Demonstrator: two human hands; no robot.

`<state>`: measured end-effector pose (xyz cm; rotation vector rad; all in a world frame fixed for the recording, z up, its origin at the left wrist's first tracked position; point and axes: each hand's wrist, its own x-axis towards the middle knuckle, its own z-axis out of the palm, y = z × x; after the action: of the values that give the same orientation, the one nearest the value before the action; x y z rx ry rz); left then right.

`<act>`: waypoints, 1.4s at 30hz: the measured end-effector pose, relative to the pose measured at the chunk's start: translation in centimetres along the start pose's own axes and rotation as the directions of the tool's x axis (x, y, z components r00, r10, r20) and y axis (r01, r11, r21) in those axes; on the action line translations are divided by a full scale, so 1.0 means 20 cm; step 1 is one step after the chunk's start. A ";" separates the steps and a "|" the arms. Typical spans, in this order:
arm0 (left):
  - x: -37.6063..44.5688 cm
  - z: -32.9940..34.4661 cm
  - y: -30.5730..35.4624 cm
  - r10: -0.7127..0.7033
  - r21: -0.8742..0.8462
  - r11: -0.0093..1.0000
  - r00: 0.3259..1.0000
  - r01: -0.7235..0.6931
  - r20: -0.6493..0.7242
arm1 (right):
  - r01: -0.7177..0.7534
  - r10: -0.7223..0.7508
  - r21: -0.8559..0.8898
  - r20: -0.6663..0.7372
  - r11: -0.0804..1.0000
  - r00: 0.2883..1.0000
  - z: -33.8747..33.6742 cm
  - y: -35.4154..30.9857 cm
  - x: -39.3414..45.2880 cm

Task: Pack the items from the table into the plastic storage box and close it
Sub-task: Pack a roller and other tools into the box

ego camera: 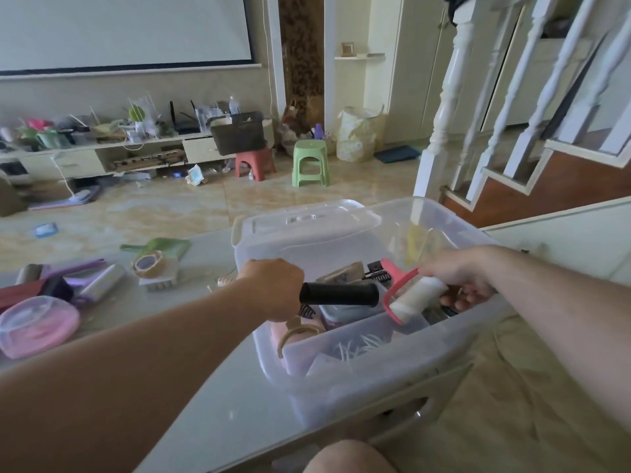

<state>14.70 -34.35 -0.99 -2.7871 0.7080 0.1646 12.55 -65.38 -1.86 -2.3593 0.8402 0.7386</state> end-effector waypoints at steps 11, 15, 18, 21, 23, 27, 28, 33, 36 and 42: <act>0.12 0.07 0.03 -0.090 0.103 0.992 0.977 0.071 0.193 | 0.343 -0.323 0.019 -0.294 0.939 0.900 -0.08 0.01 -0.01; 0.15 0.08 0.04 -0.082 0.111 0.991 0.992 0.070 0.099 | 0.411 -0.431 -0.146 -0.438 0.900 0.789 -0.13 0.04 -0.02; 0.16 0.10 0.07 -0.016 0.040 0.999 0.998 0.013 0.068 | 0.453 -0.538 -0.291 -0.462 0.843 0.705 -0.17 0.06 -0.04; 0.15 0.12 0.09 0.027 0.062 0.997 0.986 -0.038 0.162 | 0.435 -0.612 -0.434 -0.492 0.789 0.619 -0.19 0.06 -0.04; 0.13 0.13 0.11 0.041 0.066 0.996 0.972 -0.058 0.230 | 0.427 -0.650 -0.492 -0.519 0.758 0.555 -0.18 0.03 -0.03; 0.15 0.13 0.13 0.050 -0.003 0.999 0.984 -0.050 0.172 | 0.484 -0.640 -0.424 -0.577 0.765 0.507 -0.13 -0.06 0.07; 0.16 0.12 0.13 0.049 -0.016 0.999 0.989 -0.048 0.138 | 0.494 -0.613 -0.374 -0.584 0.785 0.533 -0.12 -0.08 0.11; 0.19 0.12 0.13 0.061 -0.037 0.998 0.994 -0.058 0.095 | 0.259 -0.434 -0.385 -0.491 0.886 0.756 -0.04 -0.16 0.26; 0.19 0.12 0.12 0.068 -0.057 0.996 0.996 -0.064 0.065 | 0.084 -0.470 -0.562 -0.591 0.823 0.656 -0.02 -0.19 0.24; 0.22 0.12 0.11 0.087 -0.116 0.988 0.992 -0.098 -0.096 | 0.377 -0.519 -0.416 -0.308 0.827 0.797 0.00 -0.21 0.20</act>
<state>17.49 -37.53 -4.58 -2.8932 0.8777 0.1021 18.01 -64.15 -3.26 -2.9287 0.2631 0.1838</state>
